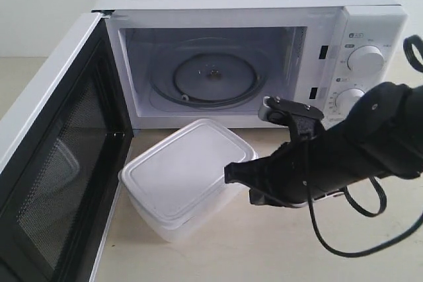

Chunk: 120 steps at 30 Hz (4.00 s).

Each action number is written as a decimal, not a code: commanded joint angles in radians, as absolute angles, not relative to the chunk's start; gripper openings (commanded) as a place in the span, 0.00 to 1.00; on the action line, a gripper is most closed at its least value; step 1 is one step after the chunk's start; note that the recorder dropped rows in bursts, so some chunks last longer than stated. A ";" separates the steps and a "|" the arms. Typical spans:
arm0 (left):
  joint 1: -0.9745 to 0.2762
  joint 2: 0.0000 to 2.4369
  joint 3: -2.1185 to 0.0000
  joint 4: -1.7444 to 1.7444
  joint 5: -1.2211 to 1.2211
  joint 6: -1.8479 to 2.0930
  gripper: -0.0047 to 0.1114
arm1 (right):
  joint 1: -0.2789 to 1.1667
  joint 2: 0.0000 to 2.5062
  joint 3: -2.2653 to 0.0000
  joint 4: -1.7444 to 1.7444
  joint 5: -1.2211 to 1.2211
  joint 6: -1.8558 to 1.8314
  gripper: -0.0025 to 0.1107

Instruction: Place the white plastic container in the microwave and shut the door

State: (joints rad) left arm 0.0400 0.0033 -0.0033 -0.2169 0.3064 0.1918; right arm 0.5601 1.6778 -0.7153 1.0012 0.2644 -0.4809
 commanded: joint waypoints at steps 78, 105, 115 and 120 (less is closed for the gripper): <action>0.036 0.000 0.000 -0.221 0.296 0.186 0.08 | 0.160 1.558 -0.481 1.744 0.913 -1.403 0.02; 0.036 0.000 0.000 -0.221 0.296 0.186 0.08 | 0.396 1.034 -0.399 1.185 0.097 -0.398 0.02; 0.036 0.000 0.000 -0.221 0.296 0.186 0.08 | 0.580 1.046 -0.284 -0.014 -0.204 0.826 0.02; 0.036 0.000 0.000 -0.221 0.296 0.186 0.08 | 0.578 1.170 -0.272 -0.166 -0.244 1.019 0.02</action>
